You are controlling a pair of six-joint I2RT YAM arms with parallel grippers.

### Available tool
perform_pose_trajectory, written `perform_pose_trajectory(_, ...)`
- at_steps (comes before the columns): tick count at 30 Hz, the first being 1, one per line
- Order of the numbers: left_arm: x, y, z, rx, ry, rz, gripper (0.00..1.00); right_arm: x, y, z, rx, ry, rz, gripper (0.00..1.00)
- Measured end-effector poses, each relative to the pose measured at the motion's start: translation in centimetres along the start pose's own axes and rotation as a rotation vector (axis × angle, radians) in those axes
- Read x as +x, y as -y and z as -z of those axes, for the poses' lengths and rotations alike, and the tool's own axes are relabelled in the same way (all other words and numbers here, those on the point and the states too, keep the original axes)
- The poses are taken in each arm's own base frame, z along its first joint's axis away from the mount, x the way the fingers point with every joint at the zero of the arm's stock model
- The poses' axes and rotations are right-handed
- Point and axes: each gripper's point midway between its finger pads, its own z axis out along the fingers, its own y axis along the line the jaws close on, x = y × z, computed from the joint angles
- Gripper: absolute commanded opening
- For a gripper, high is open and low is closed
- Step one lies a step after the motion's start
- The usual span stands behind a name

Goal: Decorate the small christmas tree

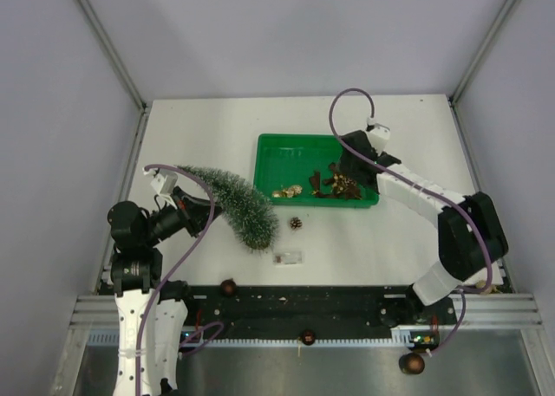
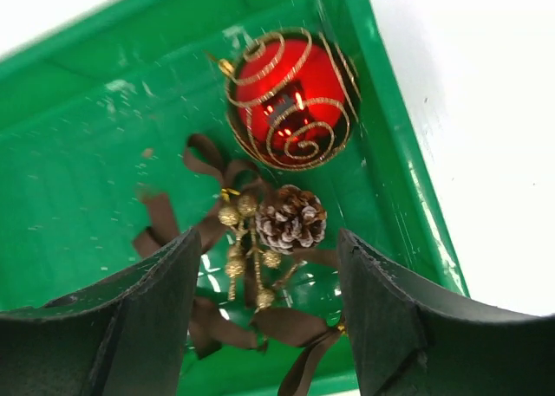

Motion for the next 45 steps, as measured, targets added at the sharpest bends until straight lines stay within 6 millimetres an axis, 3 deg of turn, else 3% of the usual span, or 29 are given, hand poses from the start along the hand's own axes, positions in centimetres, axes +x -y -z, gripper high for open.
perform_pose_trajectory(5, 0.0, 0.0, 0.0, 0.0, 0.0, -0.002, 0.0, 4.8, 0.9, -3.0, 0.05, -0.137, 0.063, 0.59)
perform_pose_trajectory(9, 0.0, -0.1, 0.0, -0.001, -0.001, -0.008, 0.0, 6.6, 1.5, -4.0, 0.072, -0.185, 0.088, 0.57)
perform_pose_trajectory(11, 0.0, -0.1, 0.0, -0.001, -0.001, -0.011, 0.0, 7.1, 1.7, -4.3, 0.081, -0.195, 0.097, 0.47)
perform_pose_trajectory(14, 0.0, -0.1, 0.0, 0.0, -0.001, -0.011, 0.0, 7.8, 2.0, -4.7, 0.091, -0.212, 0.115, 0.22)
perform_pose_trajectory(17, 0.0, -0.1, 0.0, -0.001, -0.002, -0.01, 0.0, 7.9, 1.7, -4.8, 0.079, -0.215, 0.122, 0.07)
perform_pose_trajectory(20, 0.0, -0.1, 0.0, -0.001, -0.002, -0.01, 0.0, 7.6, 1.1, -4.5, 0.044, -0.215, 0.124, 0.01)
perform_pose_trajectory(23, 0.1, -0.2, -0.1, -0.002, -0.004, -0.006, 0.0, 5.8, -0.2, -3.1, -0.023, -0.185, 0.111, 0.0)
perform_pose_trajectory(31, 0.0, -0.4, -0.1, -0.005, -0.003, -0.004, 0.0, -4.1, -6.6, 6.2, -0.353, 0.025, 0.06, 0.0)
perform_pose_trajectory(34, -0.1, -0.4, -0.1, -0.005, -0.003, -0.006, 0.0, -6.6, -8.6, 9.9, -0.47, 0.086, 0.046, 0.0)
perform_pose_trajectory(38, -0.2, -0.4, -0.2, -0.006, -0.003, -0.005, 0.0, -8.0, -10.5, 13.6, -0.59, 0.108, 0.052, 0.0)
perform_pose_trajectory(41, -0.2, -0.4, -0.2, -0.006, -0.003, -0.005, 0.0, -8.2, -13.0, 17.0, -0.703, 0.108, 0.092, 0.0)
perform_pose_trajectory(45, -0.3, -0.3, -0.2, -0.005, -0.002, -0.006, 0.0, -8.0, -17.2, 24.4, -0.929, 0.13, 0.184, 0.02)
